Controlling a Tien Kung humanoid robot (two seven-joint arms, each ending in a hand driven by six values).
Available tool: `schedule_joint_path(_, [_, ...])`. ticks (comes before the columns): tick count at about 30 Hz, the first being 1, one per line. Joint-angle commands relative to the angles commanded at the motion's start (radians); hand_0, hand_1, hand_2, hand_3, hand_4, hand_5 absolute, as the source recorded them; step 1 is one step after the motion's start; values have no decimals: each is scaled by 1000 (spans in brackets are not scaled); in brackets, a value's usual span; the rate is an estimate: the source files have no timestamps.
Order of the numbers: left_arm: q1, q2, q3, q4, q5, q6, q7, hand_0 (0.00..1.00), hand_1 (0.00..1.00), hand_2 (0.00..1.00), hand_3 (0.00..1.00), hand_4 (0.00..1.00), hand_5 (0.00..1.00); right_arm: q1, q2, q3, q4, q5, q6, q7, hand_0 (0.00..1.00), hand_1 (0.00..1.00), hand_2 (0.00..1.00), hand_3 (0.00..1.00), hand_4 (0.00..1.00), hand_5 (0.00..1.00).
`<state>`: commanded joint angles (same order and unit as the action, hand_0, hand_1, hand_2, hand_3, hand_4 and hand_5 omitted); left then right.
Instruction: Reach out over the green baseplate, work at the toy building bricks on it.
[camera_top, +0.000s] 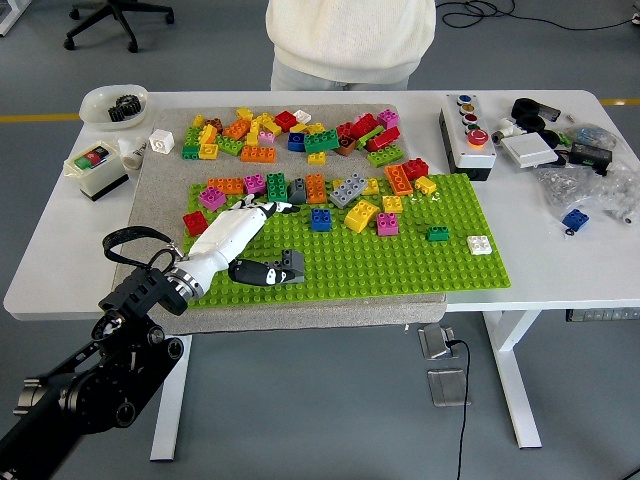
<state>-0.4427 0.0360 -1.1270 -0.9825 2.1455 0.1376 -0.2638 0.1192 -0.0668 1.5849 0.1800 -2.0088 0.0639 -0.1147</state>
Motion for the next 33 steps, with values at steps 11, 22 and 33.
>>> schedule_joint_path(11, [-6,1,2,5,-2,0,-1,998,840,836,841,998,163,1,1,0,0,1,0,0,736,614,635,536,761,497])
schedule_joint_path(22, [-5,3,8,1,-8,-6,-4,998,840,834,841,998,163,0,0,4,0,-1,0,0,736,614,633,536,761,497])
schedule_joint_path(33, [0,10,4,-30,-33,-18,-11,998,841,835,839,998,165,0,2,4,0,2,-1,0,736,614,633,536,761,496])
